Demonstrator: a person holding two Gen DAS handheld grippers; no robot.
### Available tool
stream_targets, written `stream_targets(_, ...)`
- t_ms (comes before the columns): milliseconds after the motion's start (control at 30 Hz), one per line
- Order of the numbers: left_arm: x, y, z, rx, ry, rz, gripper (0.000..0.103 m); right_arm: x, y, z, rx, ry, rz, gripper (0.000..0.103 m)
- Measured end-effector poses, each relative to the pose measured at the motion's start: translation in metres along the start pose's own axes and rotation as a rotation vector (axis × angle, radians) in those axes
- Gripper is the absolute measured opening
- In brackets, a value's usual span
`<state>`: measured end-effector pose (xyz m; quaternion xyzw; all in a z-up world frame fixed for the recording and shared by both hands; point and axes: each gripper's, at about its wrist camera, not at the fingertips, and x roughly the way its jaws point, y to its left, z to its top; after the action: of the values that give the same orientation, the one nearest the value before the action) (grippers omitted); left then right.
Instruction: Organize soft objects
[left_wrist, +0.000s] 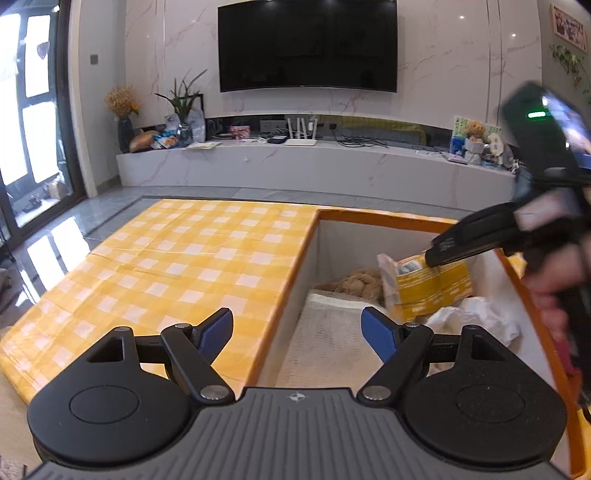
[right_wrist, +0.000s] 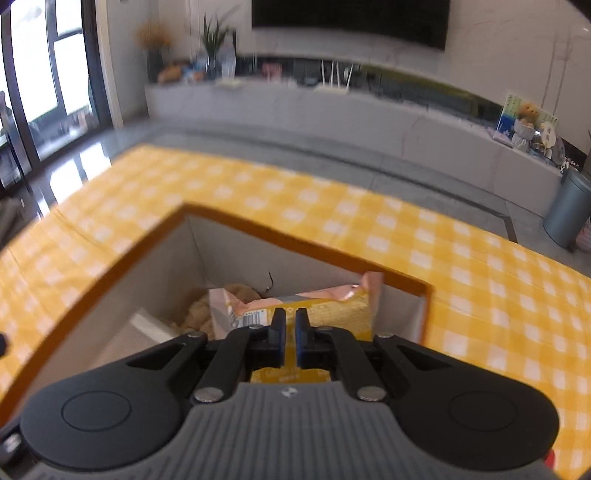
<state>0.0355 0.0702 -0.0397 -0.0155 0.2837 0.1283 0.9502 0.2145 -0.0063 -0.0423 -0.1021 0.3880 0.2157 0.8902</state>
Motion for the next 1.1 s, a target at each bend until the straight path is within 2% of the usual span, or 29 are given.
stream_targets(100, 0.001, 0.000, -0.001, 0.024, -0.012, 0.039, 0.093, 0.026, 0.011, 0.006, -0.076, 0.058, -0.066, 0.003)
stream_targets(233, 0.003, 0.003, 0.001, 0.024, -0.001, 0.046, 0.093, 0.053, 0.017, 0.007, -0.111, 0.174, -0.097, 0.002)
stream_targets(300, 0.004, 0.005, 0.003, 0.011, 0.010, 0.038, 0.093, 0.063, 0.013, 0.004, -0.080, 0.225, -0.092, 0.002)
stream_targets(367, 0.003, 0.007, 0.003, -0.001, 0.013, 0.026, 0.093, 0.070, 0.011, 0.002, -0.058, 0.238, -0.095, 0.001)
stream_targets(433, 0.001, 0.006, 0.003, -0.001, 0.012, 0.019, 0.093, 0.070, 0.010, 0.003, -0.065, 0.236, -0.098, 0.000)
stream_targets(500, -0.003, 0.005, 0.003, 0.001, 0.003, 0.013, 0.093, 0.057, 0.008, 0.003, -0.030, 0.199, -0.089, 0.001)
stream_targets(600, -0.009, 0.004, 0.004, 0.001, -0.013, -0.005, 0.093, 0.013, 0.004, -0.005, 0.038, 0.023, -0.032, 0.007)
stream_targets(633, -0.011, 0.003, 0.004, 0.001, -0.018, -0.011, 0.093, -0.006, 0.004, -0.010, 0.038, -0.038, -0.025, 0.013)
stream_targets(667, -0.012, 0.001, 0.004, 0.001, -0.024, -0.015, 0.093, -0.026, 0.004, -0.016, 0.031, -0.088, -0.034, 0.027)
stream_targets(733, -0.015, -0.002, 0.006, 0.013, -0.036, -0.023, 0.093, -0.064, 0.003, -0.031, 0.035, -0.185, -0.082, 0.046)
stream_targets(767, -0.017, -0.003, 0.006, 0.018, -0.042, -0.030, 0.093, -0.080, 0.002, -0.040, 0.046, -0.225, -0.106, 0.048)
stream_targets(800, -0.019, -0.003, 0.007, 0.017, -0.048, -0.037, 0.093, -0.094, 0.000, -0.048, 0.060, -0.254, -0.121, 0.049)
stream_targets(833, -0.022, -0.004, 0.007, 0.014, -0.055, -0.046, 0.093, -0.106, -0.002, -0.057, 0.075, -0.276, -0.135, 0.057)
stream_targets(867, -0.024, -0.004, 0.006, 0.010, -0.064, -0.057, 0.093, -0.116, -0.004, -0.066, 0.093, -0.294, -0.162, 0.071)
stream_targets(933, -0.027, -0.005, 0.007, 0.015, -0.079, -0.079, 0.093, -0.130, -0.007, -0.083, 0.118, -0.318, -0.224, 0.084)
stream_targets(1000, -0.030, -0.008, 0.007, 0.028, -0.100, -0.097, 0.094, -0.140, -0.008, -0.100, 0.144, -0.344, -0.296, 0.092)
stream_targets(1033, -0.032, -0.009, 0.007, 0.025, -0.120, -0.108, 0.094, -0.143, -0.007, -0.107, 0.156, -0.356, -0.334, 0.099)
stream_targets(1100, -0.034, -0.012, 0.007, 0.021, -0.141, -0.111, 0.096, -0.147, -0.004, -0.120, 0.168, -0.378, -0.381, 0.100)
